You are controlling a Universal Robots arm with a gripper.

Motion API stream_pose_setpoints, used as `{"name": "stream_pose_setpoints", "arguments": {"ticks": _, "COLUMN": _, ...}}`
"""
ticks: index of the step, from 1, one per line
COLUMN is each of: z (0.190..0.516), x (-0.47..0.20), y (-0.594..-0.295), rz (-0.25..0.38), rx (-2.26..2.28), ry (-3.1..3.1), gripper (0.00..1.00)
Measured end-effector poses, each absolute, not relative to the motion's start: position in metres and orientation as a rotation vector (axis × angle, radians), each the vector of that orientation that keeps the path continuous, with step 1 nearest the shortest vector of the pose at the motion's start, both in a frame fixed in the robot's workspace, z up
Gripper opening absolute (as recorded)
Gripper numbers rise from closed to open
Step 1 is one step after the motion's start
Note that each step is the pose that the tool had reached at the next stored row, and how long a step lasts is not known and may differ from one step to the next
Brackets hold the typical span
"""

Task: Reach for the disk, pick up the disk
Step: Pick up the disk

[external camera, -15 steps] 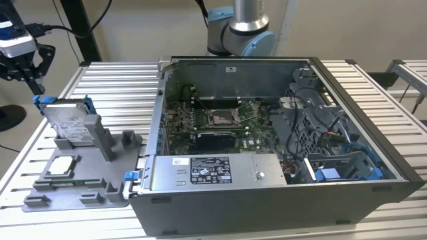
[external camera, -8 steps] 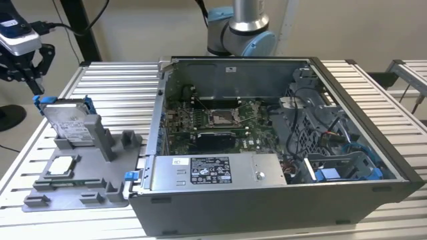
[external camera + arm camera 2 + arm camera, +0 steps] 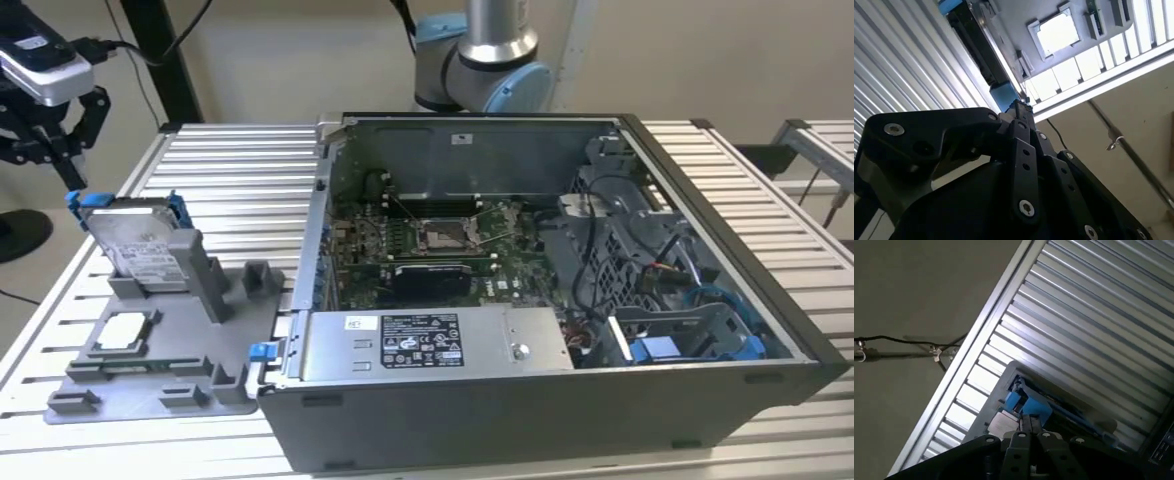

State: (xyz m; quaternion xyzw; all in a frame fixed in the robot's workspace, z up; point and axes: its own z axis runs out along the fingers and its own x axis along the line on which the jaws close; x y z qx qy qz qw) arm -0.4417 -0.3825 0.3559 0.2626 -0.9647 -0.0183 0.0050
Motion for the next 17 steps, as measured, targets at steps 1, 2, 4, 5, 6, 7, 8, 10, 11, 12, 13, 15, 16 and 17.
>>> {"name": "stream_pose_setpoints", "arguments": {"ticks": 1, "z": 0.3559, "x": -0.4417, "y": -0.3825, "rz": -0.057, "rx": 0.849, "ry": -3.014, "gripper": 0.0}}
{"name": "stream_pose_setpoints", "arguments": {"ticks": 2, "z": 0.3559, "x": -0.4417, "y": -0.3825, "rz": -0.057, "rx": 0.876, "ry": -3.006, "gripper": 0.0}}
{"name": "stream_pose_setpoints", "arguments": {"ticks": 4, "z": 0.3559, "x": -0.4417, "y": -0.3825, "rz": -0.057, "rx": 0.929, "ry": -2.989, "gripper": 0.0}}
{"name": "stream_pose_setpoints", "arguments": {"ticks": 5, "z": 0.3559, "x": -0.4417, "y": -0.3825, "rz": -0.056, "rx": 0.956, "ry": -2.98, "gripper": 0.0}}
{"name": "stream_pose_setpoints", "arguments": {"ticks": 6, "z": 0.3559, "x": -0.4417, "y": -0.3825, "rz": -0.056, "rx": 0.985, "ry": -2.97, "gripper": 0.0}}
{"name": "stream_pose_setpoints", "arguments": {"ticks": 7, "z": 0.3559, "x": -0.4417, "y": -0.3826, "rz": -0.056, "rx": 1.011, "ry": -2.961, "gripper": 0.0}}
{"name": "stream_pose_setpoints", "arguments": {"ticks": 8, "z": 0.3559, "x": -0.4417, "y": -0.3825, "rz": -0.056, "rx": 1.038, "ry": -2.951, "gripper": 0.0}}
{"name": "stream_pose_setpoints", "arguments": {"ticks": 10, "z": 0.356, "x": -0.4418, "y": -0.3825, "rz": -0.055, "rx": 1.091, "ry": -2.932, "gripper": 0.0}}
{"name": "stream_pose_setpoints", "arguments": {"ticks": 11, "z": 0.3559, "x": -0.4417, "y": -0.3825, "rz": -0.055, "rx": 1.118, "ry": -2.921, "gripper": 0.0}}
{"name": "stream_pose_setpoints", "arguments": {"ticks": 12, "z": 0.3559, "x": -0.4417, "y": -0.3825, "rz": -0.055, "rx": 1.145, "ry": -2.91, "gripper": 0.0}}
{"name": "stream_pose_setpoints", "arguments": {"ticks": 13, "z": 0.3559, "x": -0.4417, "y": -0.3825, "rz": -0.055, "rx": 1.171, "ry": -2.899, "gripper": 0.0}}
{"name": "stream_pose_setpoints", "arguments": {"ticks": 15, "z": 0.3559, "x": -0.4417, "y": -0.3825, "rz": -0.054, "rx": 1.223, "ry": -2.877, "gripper": 0.0}}
{"name": "stream_pose_setpoints", "arguments": {"ticks": 16, "z": 0.3559, "x": -0.4417, "y": -0.3825, "rz": -0.054, "rx": 1.249, "ry": -2.866, "gripper": 0.0}}
{"name": "stream_pose_setpoints", "arguments": {"ticks": 17, "z": 0.3559, "x": -0.4417, "y": -0.3825, "rz": -0.054, "rx": 1.276, "ry": -2.853, "gripper": 0.0}}
